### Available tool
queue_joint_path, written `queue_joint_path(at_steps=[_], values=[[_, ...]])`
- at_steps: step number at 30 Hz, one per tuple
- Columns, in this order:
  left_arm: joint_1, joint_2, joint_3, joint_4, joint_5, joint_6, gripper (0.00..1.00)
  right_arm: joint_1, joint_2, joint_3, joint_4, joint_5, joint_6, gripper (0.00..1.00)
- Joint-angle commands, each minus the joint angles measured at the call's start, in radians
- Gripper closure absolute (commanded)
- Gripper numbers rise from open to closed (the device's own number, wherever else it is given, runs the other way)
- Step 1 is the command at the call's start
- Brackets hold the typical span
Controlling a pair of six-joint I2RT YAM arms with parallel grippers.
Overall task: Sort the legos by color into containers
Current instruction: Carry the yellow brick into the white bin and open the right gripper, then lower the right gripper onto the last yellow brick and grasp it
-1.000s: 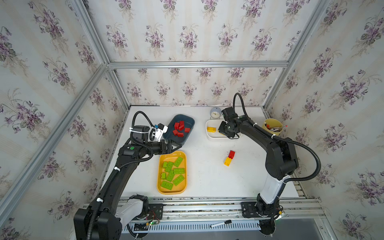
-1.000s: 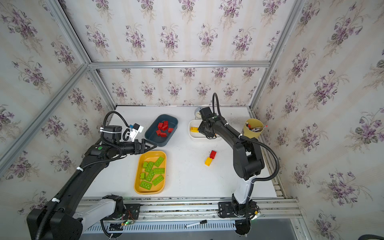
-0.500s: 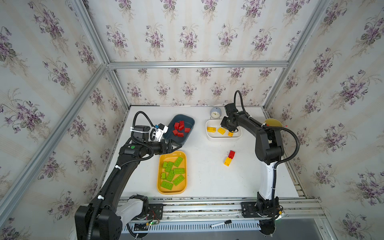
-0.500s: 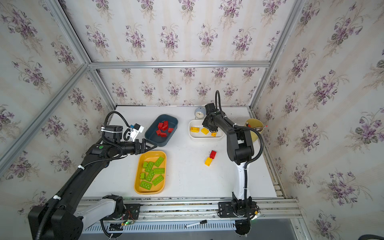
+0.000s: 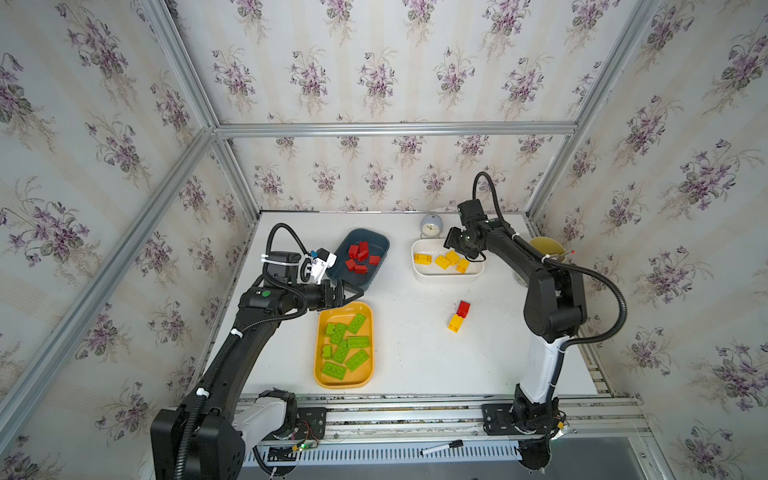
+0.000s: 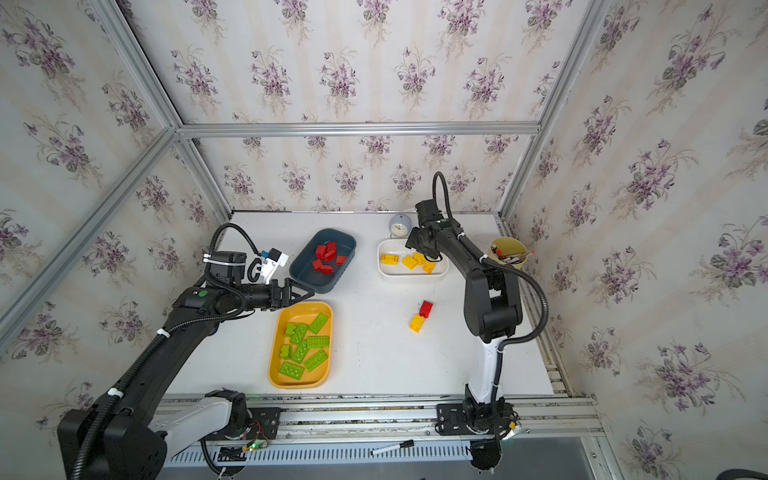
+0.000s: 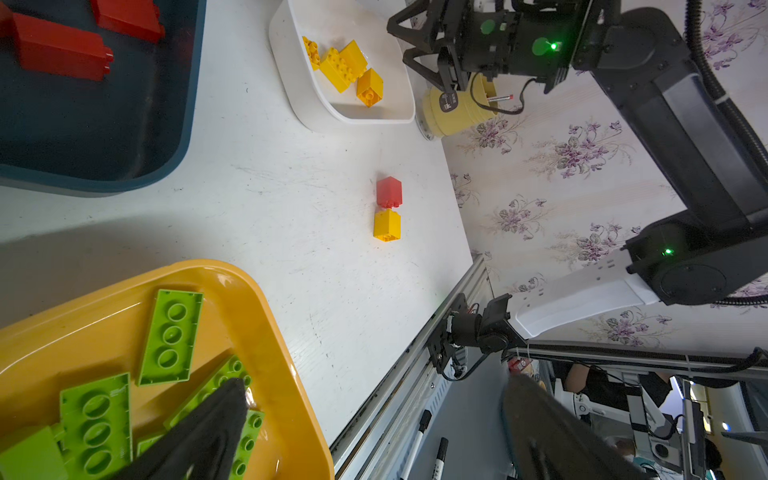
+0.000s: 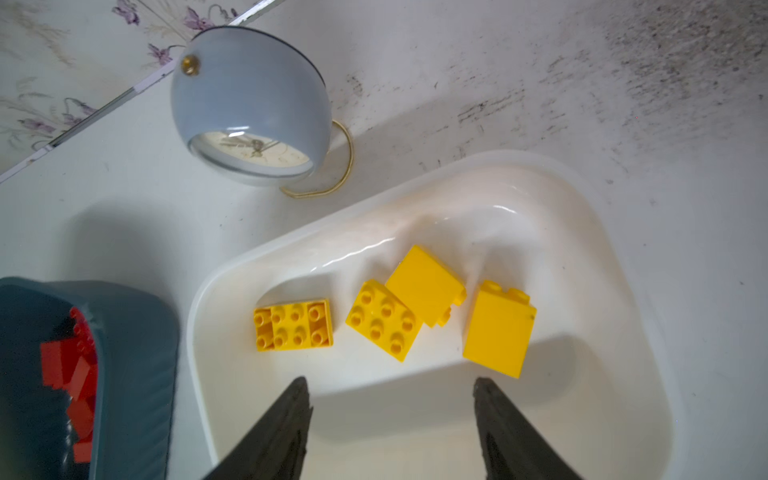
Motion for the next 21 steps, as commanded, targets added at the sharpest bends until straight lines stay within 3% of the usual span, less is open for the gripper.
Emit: queue_joint_path(at_steps=[1,7,12,21], values=[[0.001,0.007,0.0,0.001,0.013,0.023,0.01,0.025,-0.117,-0.104,-0.05,-0.053,0.008,0.33],[0.001,0.033,0.012,0.001,0.021,0.026,0.01,0.125,-0.354,-0.361,-0.119,-0.012,0.19,0.3],[0.001,0.05,0.027,0.0,0.027,0.027,0.01,0.205,-0.466,-0.501,-0.172,0.031,0.313,0.27],[0.001,0.059,0.033,-0.001,0.038,0.029,0.01,0.261,-0.466,-0.622,-0.125,0.022,0.36,0.28]])
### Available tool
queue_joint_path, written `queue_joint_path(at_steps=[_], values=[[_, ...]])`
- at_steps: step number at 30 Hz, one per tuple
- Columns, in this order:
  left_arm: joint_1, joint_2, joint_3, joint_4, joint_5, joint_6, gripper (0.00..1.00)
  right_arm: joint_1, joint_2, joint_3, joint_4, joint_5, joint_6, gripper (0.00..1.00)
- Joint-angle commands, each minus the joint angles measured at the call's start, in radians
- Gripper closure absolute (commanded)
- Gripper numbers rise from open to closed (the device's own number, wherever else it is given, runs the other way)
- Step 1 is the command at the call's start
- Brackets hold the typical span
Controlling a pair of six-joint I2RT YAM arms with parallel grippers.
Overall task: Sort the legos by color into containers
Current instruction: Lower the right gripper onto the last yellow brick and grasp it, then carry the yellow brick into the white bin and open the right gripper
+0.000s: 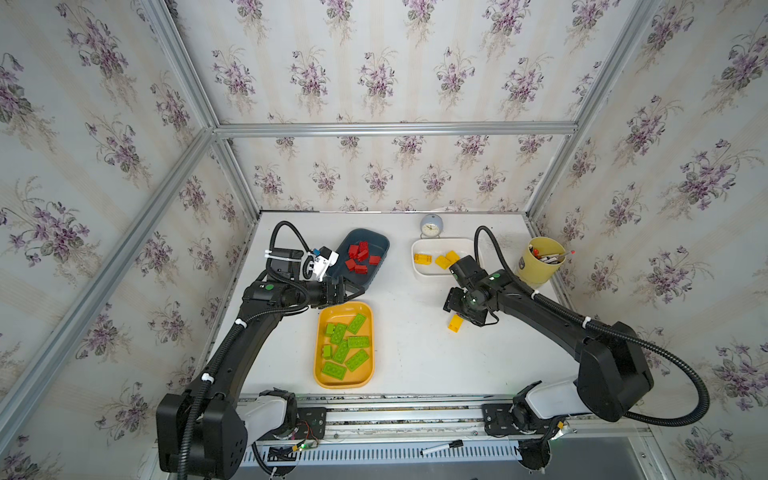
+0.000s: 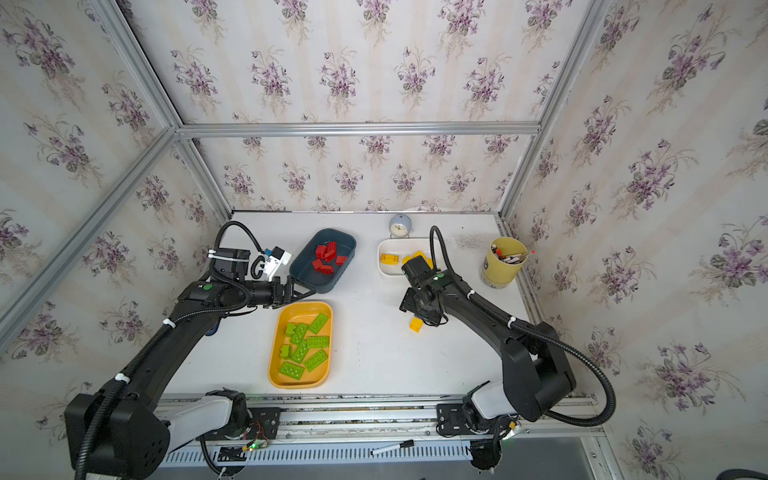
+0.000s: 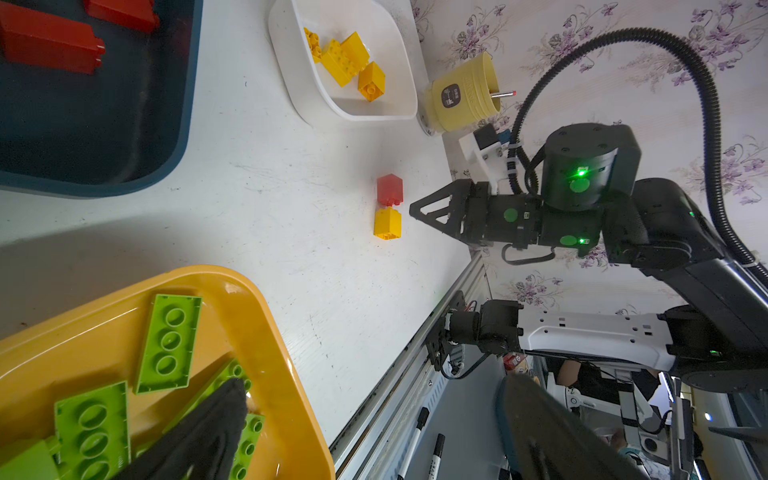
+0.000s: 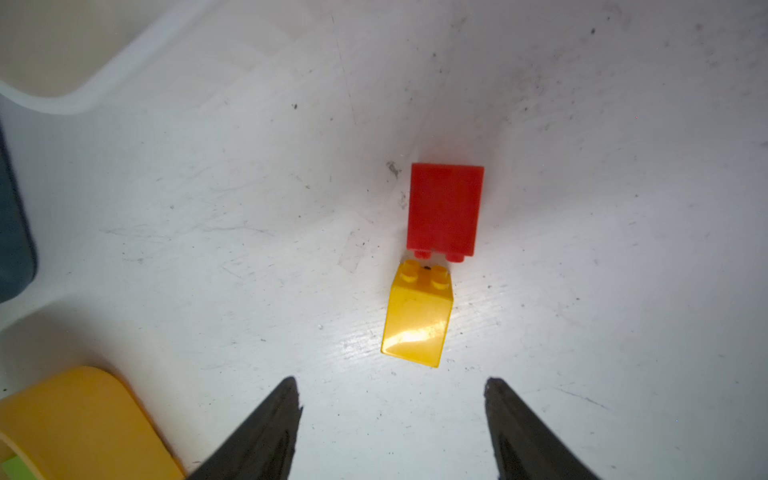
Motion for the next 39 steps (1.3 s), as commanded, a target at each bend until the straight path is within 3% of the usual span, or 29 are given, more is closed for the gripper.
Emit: queue_joint_path(at_steps=[1,12,23,32,39], values=[[0.001,0.001,0.01,0.001,0.021,0.015,0.01,0.004,0.026,-0.026,0.044,0.005,0.027,0.28],[0.0,-0.015,0.005,0.001,0.021,0.013,0.01,0.015,0.146,-0.078,0.103,0.031,0.014,0.38],[0.0,-0.014,0.013,0.001,0.022,0.003,0.01,0.013,0.158,-0.043,0.101,0.083,-0.07,0.75],[0.0,-0.019,0.035,-0.007,0.026,-0.009,0.01,-0.041,0.129,0.243,-0.004,0.098,-0.241,0.77],[0.0,-0.015,0.059,-0.007,0.028,-0.018,0.01,-0.164,0.264,0.466,0.0,0.092,-0.337,0.77]])
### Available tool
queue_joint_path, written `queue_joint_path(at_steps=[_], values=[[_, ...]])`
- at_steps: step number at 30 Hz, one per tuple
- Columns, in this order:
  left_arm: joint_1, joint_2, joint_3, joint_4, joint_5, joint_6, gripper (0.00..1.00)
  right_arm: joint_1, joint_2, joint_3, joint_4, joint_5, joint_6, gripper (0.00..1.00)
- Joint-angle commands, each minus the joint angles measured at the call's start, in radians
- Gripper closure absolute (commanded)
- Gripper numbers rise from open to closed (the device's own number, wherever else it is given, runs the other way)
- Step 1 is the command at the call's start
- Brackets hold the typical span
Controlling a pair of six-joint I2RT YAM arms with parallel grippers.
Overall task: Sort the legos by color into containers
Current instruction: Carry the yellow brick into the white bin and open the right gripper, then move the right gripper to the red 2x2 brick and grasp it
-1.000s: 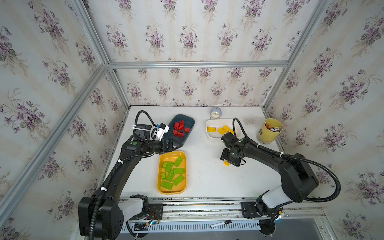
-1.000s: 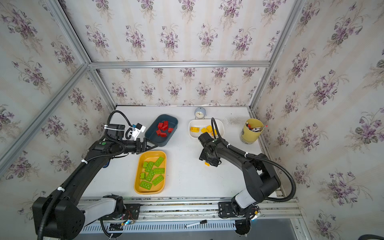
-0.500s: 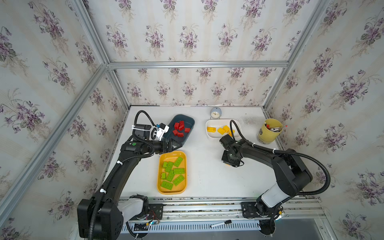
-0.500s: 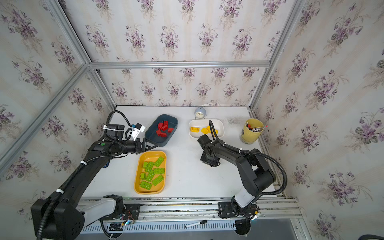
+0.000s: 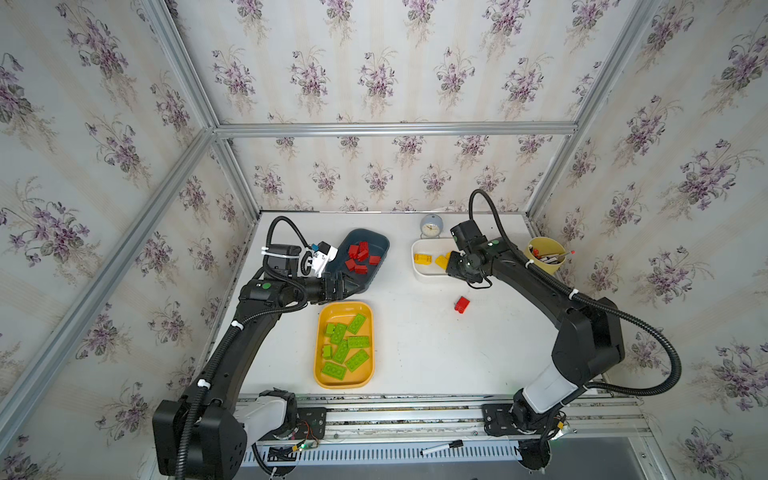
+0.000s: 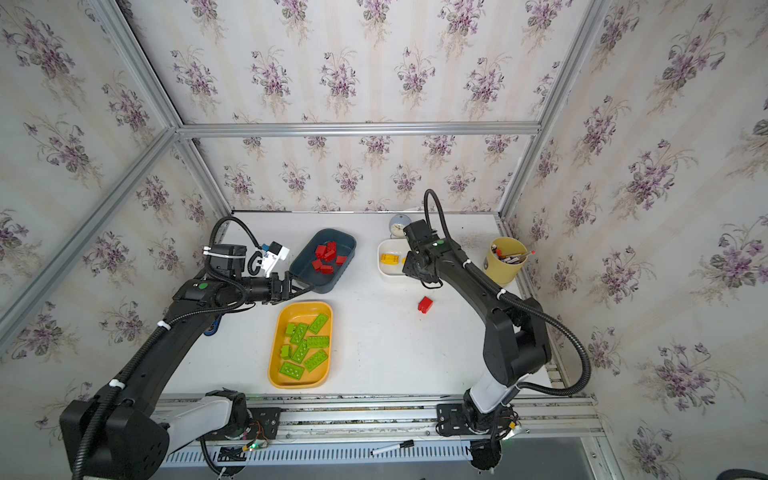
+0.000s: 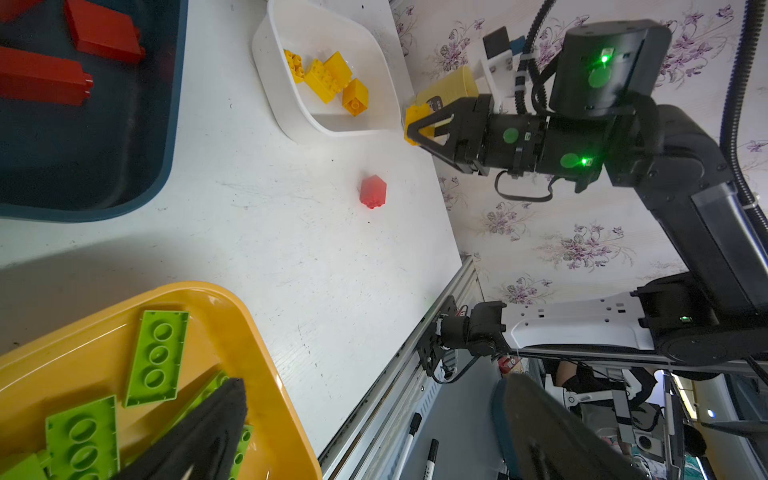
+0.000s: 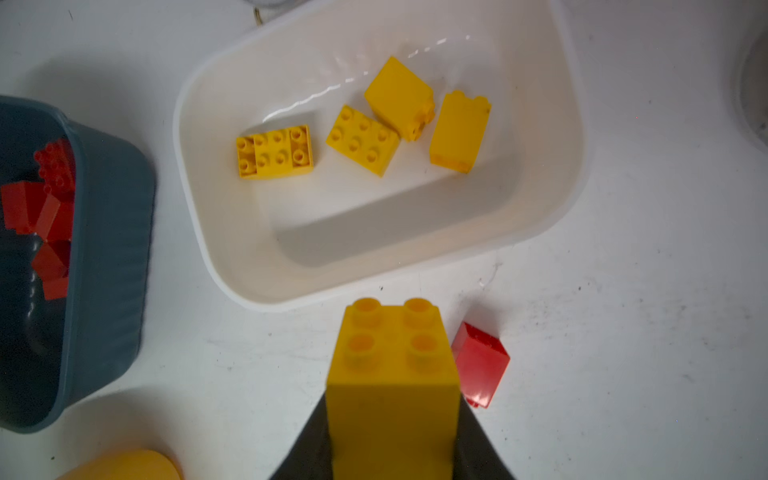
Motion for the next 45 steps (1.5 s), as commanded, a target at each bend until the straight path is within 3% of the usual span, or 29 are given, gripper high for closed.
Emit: queue_joint_path(at_steps=[1,17,23,26,29,35,45], values=[[0.0,-0.001,0.011,0.0,0.015,-0.004,0.01,-0.049,0.068,0.089,-0.009,-0.002,-0.074,0.77],[0.0,-0.001,0.004,0.0,0.018,0.0,0.01,-0.176,0.46,0.416,0.029,0.015,-0.252,0.72],[0.0,-0.004,0.004,-0.001,0.018,0.006,0.01,-0.179,0.509,0.478,-0.004,0.022,-0.298,0.45],[0.002,-0.001,0.009,-0.007,0.022,0.012,0.01,-0.179,0.48,0.468,-0.015,0.014,-0.305,0.37],[0.002,0.005,0.01,-0.009,0.024,0.015,0.01,-0.177,0.423,0.433,-0.034,-0.044,-0.297,0.36],[0.003,0.008,0.003,-0.01,0.027,0.022,0.01,-0.147,0.183,0.144,-0.006,-0.153,-0.187,0.33],[0.003,0.031,0.01,-0.012,0.034,0.032,0.01,-0.058,-0.109,-0.255,0.036,-0.09,0.055,0.33]])
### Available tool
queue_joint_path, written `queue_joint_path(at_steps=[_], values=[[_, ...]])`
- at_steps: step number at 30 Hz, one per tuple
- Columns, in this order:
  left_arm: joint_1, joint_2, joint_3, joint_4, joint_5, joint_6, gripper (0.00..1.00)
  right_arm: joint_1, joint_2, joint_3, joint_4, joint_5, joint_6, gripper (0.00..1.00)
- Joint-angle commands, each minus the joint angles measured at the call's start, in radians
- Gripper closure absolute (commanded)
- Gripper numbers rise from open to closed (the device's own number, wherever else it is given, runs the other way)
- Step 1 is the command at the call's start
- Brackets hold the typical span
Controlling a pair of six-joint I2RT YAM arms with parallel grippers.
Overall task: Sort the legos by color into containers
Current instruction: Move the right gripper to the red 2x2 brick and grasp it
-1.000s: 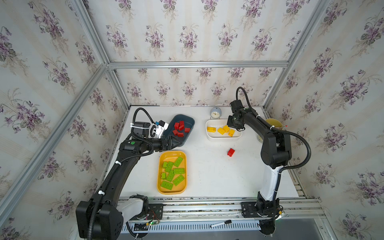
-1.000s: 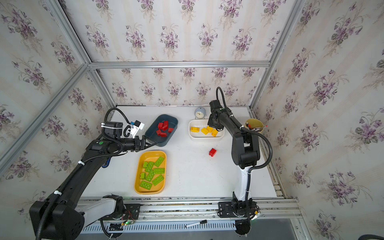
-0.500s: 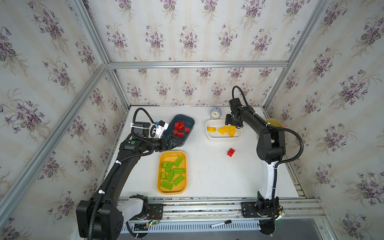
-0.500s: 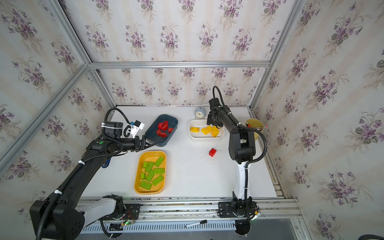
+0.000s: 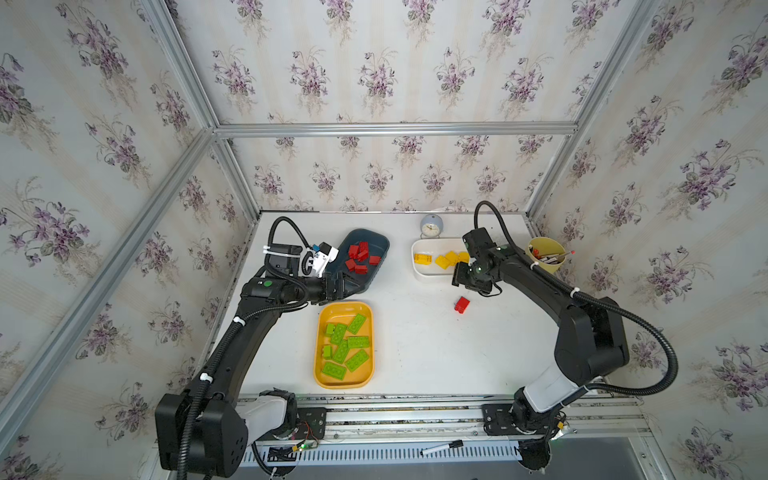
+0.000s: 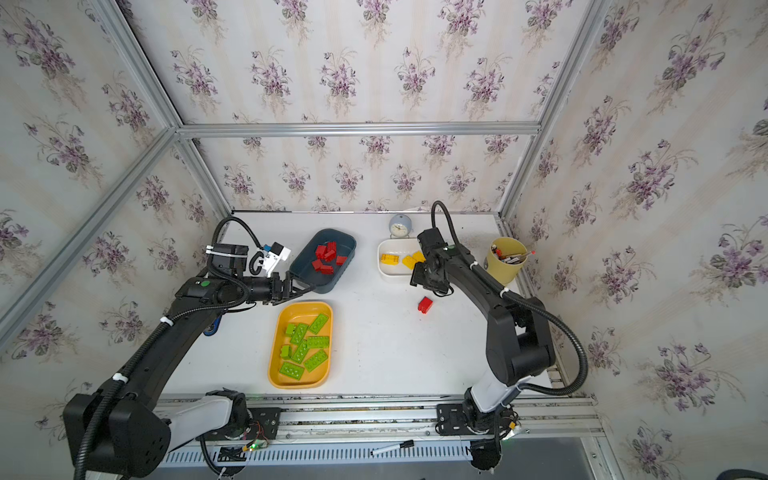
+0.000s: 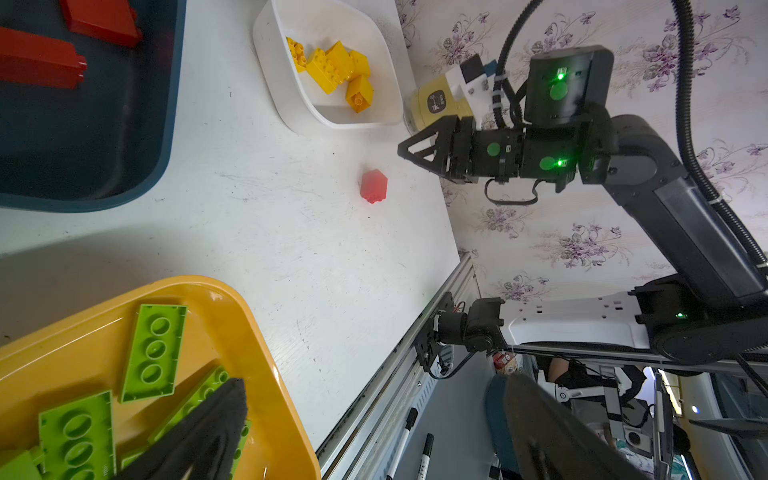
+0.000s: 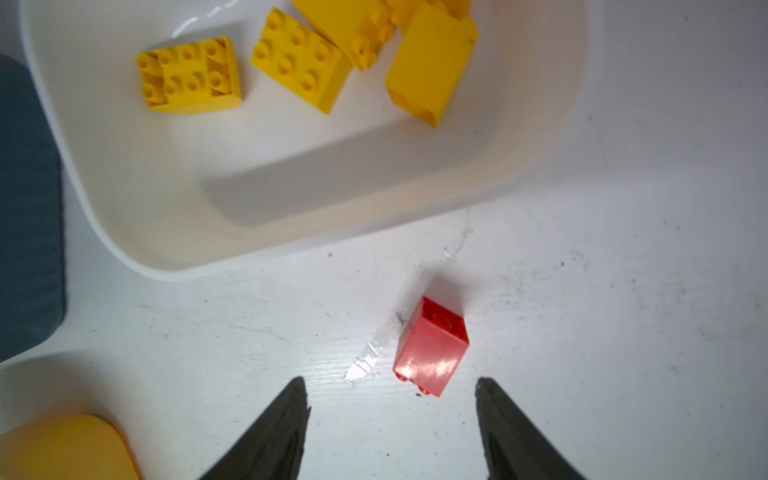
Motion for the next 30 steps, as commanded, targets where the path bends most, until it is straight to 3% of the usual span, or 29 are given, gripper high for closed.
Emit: queue_joint_path(at_steps=[1,11,19,25,30], values=[[0.001,0.007,0.008,0.005,0.023,0.026,0.01,0.015,-0.049,-0.077,0.034,0.028,0.131,0.33],[0.001,0.024,0.016,0.004,0.027,0.035,0.01,0.035,0.004,-0.157,0.118,0.008,0.182,0.31],[0.001,0.013,0.005,0.004,0.02,0.041,0.01,0.031,0.109,-0.146,0.141,0.069,0.151,0.36],[0.001,0.004,0.004,0.005,0.019,0.037,0.01,0.03,0.166,-0.128,0.155,0.084,0.124,0.5],[0.0,0.002,0.004,0.004,0.019,0.031,0.01,0.03,0.178,-0.095,0.138,0.106,0.086,0.7]])
